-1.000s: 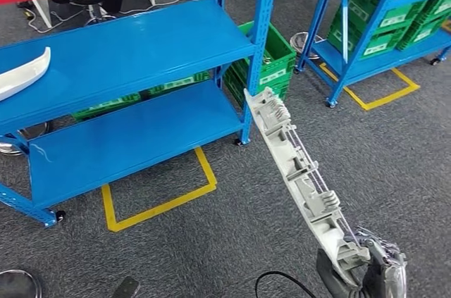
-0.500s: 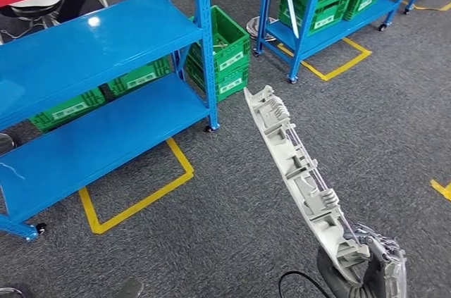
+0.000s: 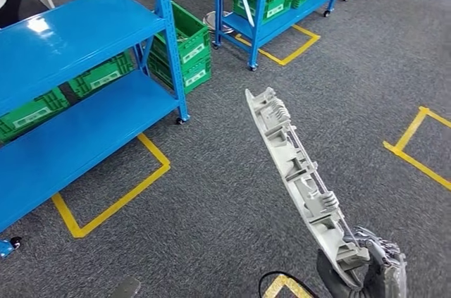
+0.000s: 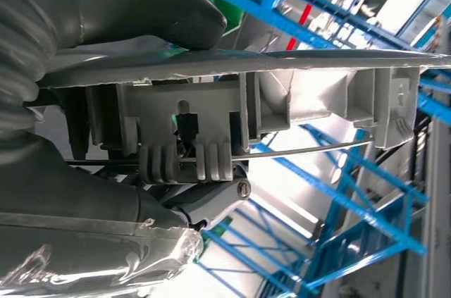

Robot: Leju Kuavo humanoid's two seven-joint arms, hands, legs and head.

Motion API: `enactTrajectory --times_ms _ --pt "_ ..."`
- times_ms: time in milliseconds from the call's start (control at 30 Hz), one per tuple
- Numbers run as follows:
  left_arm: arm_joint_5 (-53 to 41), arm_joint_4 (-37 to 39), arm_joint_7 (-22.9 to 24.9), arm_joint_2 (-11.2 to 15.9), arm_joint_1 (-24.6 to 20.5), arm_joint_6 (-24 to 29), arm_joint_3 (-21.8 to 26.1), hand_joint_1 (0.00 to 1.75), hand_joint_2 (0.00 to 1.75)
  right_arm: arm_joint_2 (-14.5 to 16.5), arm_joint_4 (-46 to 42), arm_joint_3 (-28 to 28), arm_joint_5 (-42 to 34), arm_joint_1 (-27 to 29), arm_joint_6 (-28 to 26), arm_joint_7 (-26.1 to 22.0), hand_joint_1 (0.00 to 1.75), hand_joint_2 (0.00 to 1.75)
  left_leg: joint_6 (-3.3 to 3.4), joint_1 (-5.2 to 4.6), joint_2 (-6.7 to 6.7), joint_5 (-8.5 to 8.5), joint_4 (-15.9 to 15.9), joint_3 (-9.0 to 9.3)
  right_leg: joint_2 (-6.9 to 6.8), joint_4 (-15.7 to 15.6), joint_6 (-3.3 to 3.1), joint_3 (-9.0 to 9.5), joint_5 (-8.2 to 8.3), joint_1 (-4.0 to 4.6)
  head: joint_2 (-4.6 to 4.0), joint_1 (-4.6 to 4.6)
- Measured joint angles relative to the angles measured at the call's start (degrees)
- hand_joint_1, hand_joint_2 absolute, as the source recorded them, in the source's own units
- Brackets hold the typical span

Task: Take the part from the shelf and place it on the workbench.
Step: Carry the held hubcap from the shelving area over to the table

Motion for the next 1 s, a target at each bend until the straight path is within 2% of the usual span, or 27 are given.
enactTrajectory --times_ms 67,100,133,167,200,233,267,300,333,367,400,433,467,500,533,567,600,633,700,733,767,833,867,900,933,967,1000 --pt "0.01 0.0 -0.03 -0.01 -0.07 -0.02 0.0 0.0 1.75 -0.01 0.0 -0.01 0.07 -0.15 0.0 0.01 1.75 1.75 -0.46 -0.07 1.08 0.94 0.01 -0.8 -2.38 -9.18 -0.45 6.7 0.03 0.45 0.0 -0.06" --pt "0.01 0.0 -0.07 -0.02 -0.1 -0.06 0.0 0.0 1.75 -0.01 -0.02 -0.02 0.11 -0.15 0.0 0.0 1.75 1.75 -0.76 -0.01 1.64 1.38 -0.05 -0.93 -3.2 -12.31 -0.78 8.58 -0.4 0.84 0.0 -0.02" --pt "0.01 0.0 -0.11 -0.06 -0.14 -0.1 0.0 0.0 1.75 -0.01 -0.05 -0.04 0.16 -0.16 0.0 -0.01 1.75 1.75 -1.08 0.12 2.23 1.83 -0.16 -1.03 -3.44 -14.04 -1.11 9.25 -0.81 1.25 0.0 0.13" --pt "0.01 0.0 -0.15 -0.11 -0.18 -0.15 0.0 0.0 1.75 0.0 -0.09 -0.08 0.2 -0.1 0.0 -0.04 1.75 1.75 -1.42 0.27 2.77 2.25 -0.3 -1.08 -2.96 -14.55 -1.59 9.02 -0.38 1.49 0.0 0.24" --pt "0.01 0.0 -0.17 -0.16 -0.2 -0.2 0.0 0.0 1.75 0.01 -0.12 -0.13 0.21 -0.04 0.0 -0.08 1.75 1.75 -1.81 0.42 2.54 2.23 -0.33 -1.23 -2.4 -14.79 -2.03 8.56 0.26 1.51 0.0 0.39" --pt "0.01 0.0 -0.17 -0.2 -0.18 -0.22 0.0 0.0 1.75 0.02 -0.14 -0.18 0.22 -0.09 0.0 -0.1 1.75 1.75 -2.16 0.5 1.46 1.3 0.2 -1.56 -1.84 -15.07 -2.58 8.17 0.91 1.42 0.0 0.43" --pt "0.01 0.0 -0.17 -0.21 -0.09 -0.23 0.01 0.0 1.75 0.05 -0.14 -0.23 0.22 -0.15 0.0 -0.09 1.75 1.75 -2.42 0.53 -0.12 -0.65 1.75 -2.13 -1.28 -15.27 -3.07 7.68 1.67 1.27 0.0 0.33" --pt "0.01 0.0 -0.17 -0.2 0.02 -0.24 0.01 0.0 1.75 0.1 -0.13 -0.26 0.22 -0.2 0.0 -0.08 1.75 1.75 -2.59 0.55 -1.93 -3.45 4.55 -2.99 -0.68 -15.32 -3.39 7.06 2.37 1.14 0.0 0.27" --pt "0.01 0.0 -0.17 -0.19 0.13 -0.24 0.02 0.0 1.75 0.15 -0.13 -0.28 0.22 -0.24 0.0 -0.07 1.75 1.75 -2.62 0.53 -3.18 -6.41 8.3 -4.04 -0.01 -15.23 -3.59 6.19 3.03 1.12 0.0 0.22" --pt "0.01 0.0 -0.17 -0.17 0.22 -0.24 0.03 0.0 1.75 0.2 -0.13 -0.29 0.22 -0.24 0.0 -0.05 1.75 1.75 -2.64 0.53 -3.75 -8.63 12.09 -4.95 0.68 -15.09 -3.64 5.3 3.65 1.11 0.0 0.19" --pt "0.01 0.0 -0.17 -0.13 0.25 -0.24 0.03 0.0 1.75 0.22 -0.13 -0.3 0.22 -0.22 0.0 -0.05 1.75 1.75 -2.68 0.54 -3.95 -9.69 14.82 -5.36 1.4 -14.87 -3.62 4.38 4.22 1.07 0.0 0.2" --pt "0.01 0.0 -0.17 -0.09 0.25 -0.24 0.03 0.0 1.75 0.23 -0.13 -0.31 0.22 -0.21 0.0 -0.05 1.75 1.75 -2.75 0.57 -4.02 -9.45 15.68 -4.9 2.13 -14.53 -3.53 3.41 4.74 0.97 0.0 0.21" --pt "0.01 0.0 -0.18 -0.04 0.23 -0.24 0.04 0.0 1.75 0.23 -0.13 -0.32 0.22 -0.21 0.0 -0.05 1.75 1.75 -2.86 0.66 -4.1 -8.2 14.41 -3.44 2.86 -14.07 -3.33 2.4 5.18 0.79 0.0 0.2" --pt "0.01 0.0 -0.18 -0.01 0.2 -0.22 0.03 0.0 1.75 0.24 -0.13 -0.32 0.22 -0.21 0.0 -0.05 1.75 1.75 -3.08 0.86 -4.54 -6.63 11.47 -1.16 3.6 -13.45 -3.03 1.38 5.53 0.55 0.0 0.21" --pt "0.01 0.01 -0.18 -0.05 0.15 -0.2 0.03 0.0 1.75 0.24 -0.13 -0.33 0.22 -0.21 0.01 -0.06 1.75 1.75 -3.36 1.15 -5.72 -5.62 7.82 1.39 4.31 -12.74 -2.66 0.29 5.82 0.39 0.0 0.14" --pt "0.01 0.02 -0.18 -0.1 0.11 -0.19 0.03 0.0 1.75 0.24 -0.14 -0.34 0.23 -0.24 0.01 -0.06 1.75 1.75 -3.42 1.4 -6.99 -5.24 4.63 3.39 4.95 -11.98 -2.3 -0.71 6.1 0.31 0.0 0.11" --pt "0.01 0.04 -0.19 -0.14 0.08 -0.17 0.03 0.0 1.75 0.24 -0.14 -0.37 0.24 -0.22 0.01 -0.06 1.75 1.75 -3.4 1.58 -7.99 -5.38 2.62 4.49 5.55 -11.37 -1.91 -1.53 6.45 0.3 0.0 0.07" --pt "0.01 0.05 -0.19 -0.19 0.06 -0.16 0.03 0.0 1.75 0.24 -0.14 -0.41 0.24 -0.17 0.01 -0.06 1.75 1.75 -3.19 1.59 -8.51 -5.73 1.85 4.78 6.12 -11.01 -1.56 -2.13 6.9 0.33 0.0 0.04" --pt "0.0 0.08 -0.2 -0.19 0.06 -0.16 0.04 0.0 1.75 0.26 -0.14 -0.47 0.23 0.01 0.0 -0.08 1.75 1.75 -2.35 1.48 -7.27 -5.42 2.1 4.12 6.73 -10.88 -0.98 -2.79 7.72 0.29 0.0 0.06" --pt "0.0 0.09 -0.2 -0.21 0.03 -0.16 0.05 0.0 1.75 0.27 -0.14 -0.49 0.23 0.07 0.0 -0.1 1.75 1.75 -1.84 1.42 -6.58 -5.05 2.21 3.8 6.0 -10.47 -0.74 -3.19 7.19 0.35 0.0 0.16" --pt "-0.01 0.1 -0.23 -0.24 0.01 -0.16 0.05 0.0 1.75 0.28 -0.14 -0.5 0.24 0.06 0.0 -0.13 1.75 1.75 -1.3 1.36 -5.78 -4.63 2.22 3.4 4.8 -9.13 -0.5 -3.76 5.67 0.38 0.0 0.26" --pt "-0.01 0.11 -0.31 -0.21 0.03 -0.15 0.07 0.0 1.75 0.28 -0.14 -0.58 0.24 -0.11 0.0 -0.17 1.75 1.75 -0.56 1.02 -4.29 -3.76 2.21 2.46 2.06 -2.9 -0.06 -5.45 0.24 0.35 0.0 0.57" --pt "-0.02 0.11 -0.34 -0.15 0.08 -0.14 0.08 0.0 1.75 0.3 -0.13 -0.63 0.23 -0.19 0.0 -0.19 1.75 1.75 -0.38 0.81 -3.46 -3.33 2.23 1.91 1.41 1.1 0.06 -6.22 -2.23 0.25 0.0 0.65" --pt "-0.02 0.11 -0.35 -0.08 0.11 -0.13 0.09 0.0 1.75 0.31 -0.12 -0.68 0.21 -0.22 0.0 -0.21 1.75 1.75 -0.3 0.62 -2.66 -2.88 2.24 1.31 1.09 4.36 0.1 -6.56 -3.64 0.19 0.0 0.71" --pt "-0.02 0.11 -0.36 -0.02 0.1 -0.11 0.1 0.0 1.75 0.32 -0.11 -0.73 0.2 -0.22 0.0 -0.24 1.75 1.75 -0.25 0.43 -1.86 -2.46 2.26 0.7 0.95 6.04 0.03 -6.11 -3.76 0.17 0.0 0.72" --pt "-0.02 0.11 -0.37 0.03 0.06 -0.1 0.1 0.0 1.75 0.33 -0.11 -0.76 0.19 -0.22 0.0 -0.28 1.75 1.75 -0.23 0.23 -1.11 -2.07 2.27 0.09 0.86 5.75 -0.15 -4.72 -2.81 0.2 0.0 0.74" --pt "-0.02 0.11 -0.38 0.04 0.01 -0.08 0.11 0.0 1.75 0.33 -0.11 -0.8 0.18 -0.22 0.03 -0.33 1.75 1.75 -0.25 0.04 -0.43 -1.71 2.28 -0.44 0.58 3.41 -0.48 -2.27 -1.39 0.3 0.0 0.73"
